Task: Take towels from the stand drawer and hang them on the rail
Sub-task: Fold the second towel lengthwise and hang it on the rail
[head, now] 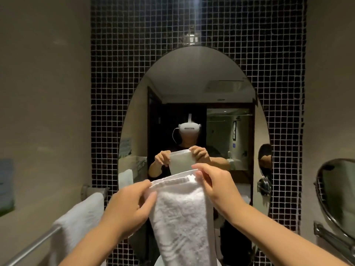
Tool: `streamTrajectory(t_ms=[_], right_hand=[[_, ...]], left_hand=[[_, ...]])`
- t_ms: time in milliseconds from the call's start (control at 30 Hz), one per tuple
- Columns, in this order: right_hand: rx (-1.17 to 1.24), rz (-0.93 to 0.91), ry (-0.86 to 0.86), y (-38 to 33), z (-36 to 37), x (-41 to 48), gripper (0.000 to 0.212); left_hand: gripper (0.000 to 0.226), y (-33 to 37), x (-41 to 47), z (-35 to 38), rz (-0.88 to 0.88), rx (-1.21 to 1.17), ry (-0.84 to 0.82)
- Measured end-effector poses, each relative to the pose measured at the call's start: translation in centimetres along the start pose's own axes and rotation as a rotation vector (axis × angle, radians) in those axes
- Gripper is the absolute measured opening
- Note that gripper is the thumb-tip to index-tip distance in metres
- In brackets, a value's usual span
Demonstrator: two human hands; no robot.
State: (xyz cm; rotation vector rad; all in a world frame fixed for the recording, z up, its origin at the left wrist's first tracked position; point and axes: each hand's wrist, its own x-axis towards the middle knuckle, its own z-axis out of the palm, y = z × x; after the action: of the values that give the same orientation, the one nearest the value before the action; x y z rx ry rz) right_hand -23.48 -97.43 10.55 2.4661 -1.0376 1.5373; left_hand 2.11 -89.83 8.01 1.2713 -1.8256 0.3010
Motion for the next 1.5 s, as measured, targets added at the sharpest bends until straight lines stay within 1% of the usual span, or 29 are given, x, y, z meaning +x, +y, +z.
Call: streamTrajectory(t_ms=[100,167,200,267,333,433,500,567,600,633,667,700,767,800,867,900,967,1033,1133,1167,1200,1267,1333,1367,1400,1433,1500], right_hand=[[-0.026,-0.184,-0.088,-0.5,2.1,0.4,0.016],[-0.024,-0.29,-0.091,-1.8,3.6,0.6,0.009],[-0.018,-0.33,-0.087,-2.8,4.6,0.7,0.011],[-0.008,-0.394,-0.069,-5.0,6.2,1.0,0.019],[0.009,-0.484,-0.02,-7.8,7.8,1.4,0.022],[0.058,-0.604,0.084,-12.3,9.9,2.1,0.028],[0.136,-0.574,0.071,-15.5,11.3,2.2,0.034],[0.212,-0.478,0.038,-18.8,13.0,2.1,0.036],[0.302,-0.432,0.015,-20.6,13.7,1.9,0.034],[0.437,-0.397,-0.006,-22.2,14.3,1.7,0.032],[0.586,-0.367,-0.027,-24.0,14.5,1.2,0.028],[0.709,-0.334,-0.046,-25.8,15.0,0.7,0.025],[0.845,-0.26,-0.099,-28.9,15.8,-0.4,0.022],[0.907,-0.215,-0.155,-30.3,16.4,-0.9,0.021],[1.023,-0.116,-0.28,-32.6,17.8,-1.8,0.02],[1.032,-0.081,-0.305,-33.4,18.4,-2.0,0.02],[1.014,-0.039,-0.287,-34.3,19.0,-2.2,0.019],[1.028,-0.015,-0.255,-34.4,18.8,-2.1,0.016],[1.023,-0.037,-0.245,-33.8,18.5,-1.7,0.011],[1.015,-0.056,-0.262,-33.4,18.6,-1.5,0.01],[1.02,-0.082,-0.291,-32.9,18.6,-1.3,0.011],[1.027,-0.156,-0.35,-32.0,18.7,-1.2,0.023],[0.981,-0.255,-0.379,-31.1,18.8,-0.8,0.038],[0.94,-0.305,-0.394,-30.6,18.6,-0.4,0.047],[0.905,-0.357,-0.415,-30.2,18.5,0.0,0.056],[0.848,-0.401,-0.448,-29.9,18.4,0.4,0.065],[0.711,-0.478,-0.569,-29.3,18.7,1.0,0.082]], left_hand=[[0.03,-0.1,-1.8,-2.3,-0.111,0.015,0.073],[0.026,0.0,-2.9,-4.7,-0.158,0.066,0.088],[0.025,0.0,-3.6,-6.2,-0.184,0.131,0.1],[0.024,0.5,-5.2,-9.4,-0.241,0.262,0.128],[0.03,1.1,-7.1,-12.6,-0.314,0.376,0.136],[0.033,2.0,-9.6,-17.2,-0.397,0.511,0.085],[0.031,3.0,-11.3,-20.7,-0.471,0.622,0.048],[0.03,3.8,-12.9,-24.2,-0.568,0.779,0.0],[0.025,4.3,-13.9,-25.7,-0.632,0.836,0.005],[0.022,4.7,-14.8,-26.8,-0.689,0.816,0.044],[0.021,4.9,-15.5,-27.7,-0.754,0.684,0.129],[0.023,5.1,-16.2,-28.3,-0.834,0.47,0.243],[0.034,5.2,-17.5,-29.1,-0.989,0.079,0.446],[0.036,5.4,-18.3,-29.3,-1.022,-0.009,0.497],[0.037,5.3,-19.8,-29.7,-1.012,-0.04,0.558],[0.036,5.3,-20.4,-29.7,-0.997,-0.048,0.593],[0.031,5.3,-21.3,-30.0,-1.011,-0.016,0.632],[0.02,5.4,-21.3,-29.8,-1.01,0.146,0.592],[0.016,5.6,-20.2,-29.4,-0.928,0.426,0.472],[0.016,5.7,-19.6,-28.9,-0.889,0.468,0.44],[0.022,5.9,-19.0,-28.3,-0.859,0.501,0.415],[0.043,6.0,-17.9,-26.8,-0.797,0.678,0.333],[0.068,5.7,-17.0,-25.4,-0.766,0.899,0.164],[0.078,5.3,-16.6,-24.8,-0.789,0.96,0.081],[0.084,5.0,-16.3,-24.3,-0.839,1.0,0.015],[0.084,4.5,-16.1,-23.9,-0.882,1.053,-0.017],[0.08,3.6,-15.5,-22.9,-0.93,1.222,-0.034]])
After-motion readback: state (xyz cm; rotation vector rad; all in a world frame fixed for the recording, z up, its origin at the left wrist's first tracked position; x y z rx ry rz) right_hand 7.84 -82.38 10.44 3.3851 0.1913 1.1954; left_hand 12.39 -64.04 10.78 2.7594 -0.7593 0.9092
